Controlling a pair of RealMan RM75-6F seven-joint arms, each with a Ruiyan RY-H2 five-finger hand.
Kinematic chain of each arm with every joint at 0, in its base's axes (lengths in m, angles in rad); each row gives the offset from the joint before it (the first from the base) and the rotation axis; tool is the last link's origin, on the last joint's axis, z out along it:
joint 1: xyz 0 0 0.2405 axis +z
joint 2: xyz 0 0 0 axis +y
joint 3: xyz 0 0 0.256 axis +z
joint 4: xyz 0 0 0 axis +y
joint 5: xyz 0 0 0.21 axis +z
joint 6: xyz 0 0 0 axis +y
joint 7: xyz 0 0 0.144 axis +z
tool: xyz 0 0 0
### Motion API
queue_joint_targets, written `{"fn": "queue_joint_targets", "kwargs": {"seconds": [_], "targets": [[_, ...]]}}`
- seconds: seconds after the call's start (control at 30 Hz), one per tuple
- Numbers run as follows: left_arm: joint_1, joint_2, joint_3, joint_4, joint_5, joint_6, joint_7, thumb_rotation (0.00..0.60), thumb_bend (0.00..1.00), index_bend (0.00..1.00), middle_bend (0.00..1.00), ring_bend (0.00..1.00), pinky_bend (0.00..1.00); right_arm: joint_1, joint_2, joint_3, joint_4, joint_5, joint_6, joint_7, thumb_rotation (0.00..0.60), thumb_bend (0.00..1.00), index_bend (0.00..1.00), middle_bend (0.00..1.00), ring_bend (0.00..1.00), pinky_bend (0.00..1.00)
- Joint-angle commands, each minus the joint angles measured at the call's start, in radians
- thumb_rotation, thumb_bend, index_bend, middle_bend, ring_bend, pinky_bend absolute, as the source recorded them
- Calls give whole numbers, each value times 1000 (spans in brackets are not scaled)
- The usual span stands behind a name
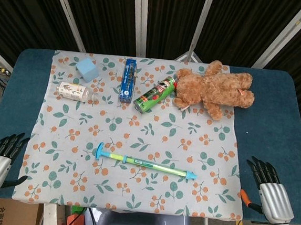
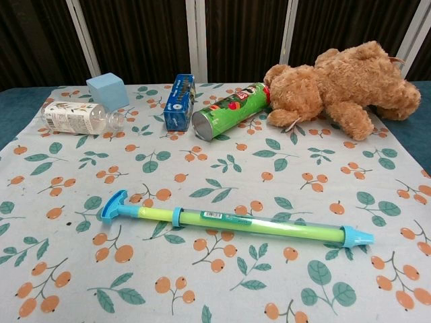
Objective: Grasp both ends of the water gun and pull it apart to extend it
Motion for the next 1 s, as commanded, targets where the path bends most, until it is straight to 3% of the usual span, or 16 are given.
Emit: {"fn": "queue_joint_targets", "kwargs": {"seconds": [0.03, 0.73, 1.0], "targets": [[-1, 0, -1, 0, -1, -2, 0, 600, 114, 0, 0, 0, 75, -1, 1, 0, 0, -1, 2, 1, 600, 389, 0, 0, 0, 0], [-11, 12, 9, -24, -13, -35, 18, 600, 115, 7, 0, 0, 75, -3, -1, -1, 5, 3, 0, -6, 600, 389, 0, 0, 0, 0], [-56, 18, -27, -76, -73, -106, 76, 600, 115, 91, 31, 0, 114, 6, 0, -5, 1, 1, -19, 2, 600, 389, 0, 0, 0, 0]]}}
